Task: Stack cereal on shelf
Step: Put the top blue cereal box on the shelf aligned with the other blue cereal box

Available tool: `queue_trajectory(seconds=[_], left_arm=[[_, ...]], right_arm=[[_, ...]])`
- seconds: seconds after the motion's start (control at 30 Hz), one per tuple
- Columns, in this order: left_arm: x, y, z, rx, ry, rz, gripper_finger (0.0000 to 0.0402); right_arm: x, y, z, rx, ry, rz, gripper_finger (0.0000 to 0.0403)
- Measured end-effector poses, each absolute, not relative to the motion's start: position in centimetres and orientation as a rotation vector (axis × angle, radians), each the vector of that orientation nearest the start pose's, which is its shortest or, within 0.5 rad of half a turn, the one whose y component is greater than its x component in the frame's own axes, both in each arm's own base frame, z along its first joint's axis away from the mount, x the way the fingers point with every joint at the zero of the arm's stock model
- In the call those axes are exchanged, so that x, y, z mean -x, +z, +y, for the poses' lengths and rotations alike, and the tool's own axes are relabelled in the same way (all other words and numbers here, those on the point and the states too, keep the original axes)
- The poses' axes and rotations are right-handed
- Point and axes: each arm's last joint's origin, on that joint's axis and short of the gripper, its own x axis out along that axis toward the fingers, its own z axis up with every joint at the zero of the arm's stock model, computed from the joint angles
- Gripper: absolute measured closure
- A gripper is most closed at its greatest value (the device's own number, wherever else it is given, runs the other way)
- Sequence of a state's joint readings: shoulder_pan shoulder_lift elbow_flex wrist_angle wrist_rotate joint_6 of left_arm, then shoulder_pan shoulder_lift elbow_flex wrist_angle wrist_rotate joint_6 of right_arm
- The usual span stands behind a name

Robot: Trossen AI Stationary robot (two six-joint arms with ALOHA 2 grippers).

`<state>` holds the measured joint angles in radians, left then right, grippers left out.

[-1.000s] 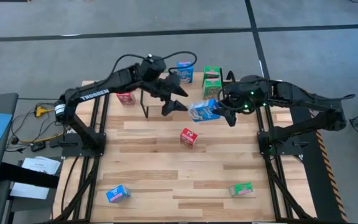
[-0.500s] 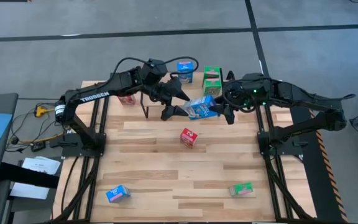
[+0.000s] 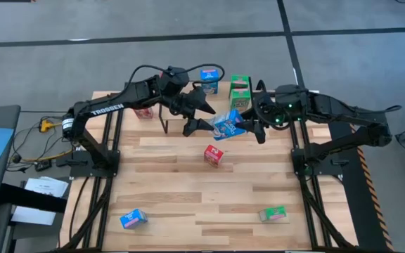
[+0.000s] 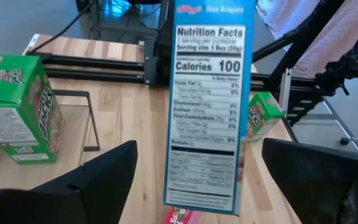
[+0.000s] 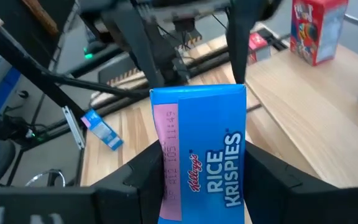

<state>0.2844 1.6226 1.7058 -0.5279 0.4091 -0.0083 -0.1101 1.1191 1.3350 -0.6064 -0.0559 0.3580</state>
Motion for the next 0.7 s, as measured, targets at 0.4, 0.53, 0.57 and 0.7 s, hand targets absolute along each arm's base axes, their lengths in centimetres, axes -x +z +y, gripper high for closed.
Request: queue_trajectory(seconds=[0.4, 0.53, 0.57, 0.7], left_arm=[[-34.7, 40.6, 8.9, 0.157, -0.125, 0.421, 0.0079], [-34.7, 40.6, 8.9, 0.158, -0.125, 0.423, 0.0097], [-34.7, 40.6, 8.9, 0.158, -0.125, 0.423, 0.0104], [-34.7, 40.6, 8.9, 0.158, -0.126, 0.423, 0.0137]], right_arm=[[-22.7, 41.4, -2.4, -0.385, -0.125, 0.364, 0.0203], [-23.2, 40.9, -2.5, -0.387, -0.132, 0.395, 0.0203], [-23.5, 40.8, -2.6, -0.387, -0.134, 0.391, 0.0203], [-23.7, 40.6, -2.7, -0.390, -0.136, 0.404, 0.0203]])
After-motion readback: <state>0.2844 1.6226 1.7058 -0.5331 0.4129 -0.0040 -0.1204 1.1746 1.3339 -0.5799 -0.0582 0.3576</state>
